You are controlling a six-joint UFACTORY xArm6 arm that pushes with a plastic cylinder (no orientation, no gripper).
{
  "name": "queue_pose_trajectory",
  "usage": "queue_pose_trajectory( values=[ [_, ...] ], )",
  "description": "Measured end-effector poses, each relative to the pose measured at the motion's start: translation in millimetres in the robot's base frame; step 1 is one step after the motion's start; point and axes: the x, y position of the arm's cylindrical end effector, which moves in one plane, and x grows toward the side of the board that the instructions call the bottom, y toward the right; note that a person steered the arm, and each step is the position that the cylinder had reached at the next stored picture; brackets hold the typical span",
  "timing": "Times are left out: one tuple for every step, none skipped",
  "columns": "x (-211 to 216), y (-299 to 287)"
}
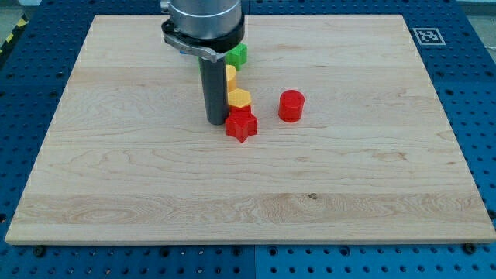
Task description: Move the yellow hexagon into the red blocks
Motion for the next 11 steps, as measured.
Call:
queue_pose_trajectory(
  values=[
    [-40,-31],
    [-35,-13],
    [-3,22],
    [10,42],
    [-25,23],
    [-64,11],
    [-52,23],
    [-7,43],
    [5,48],
    [-34,29],
    [-40,38]
  ],
)
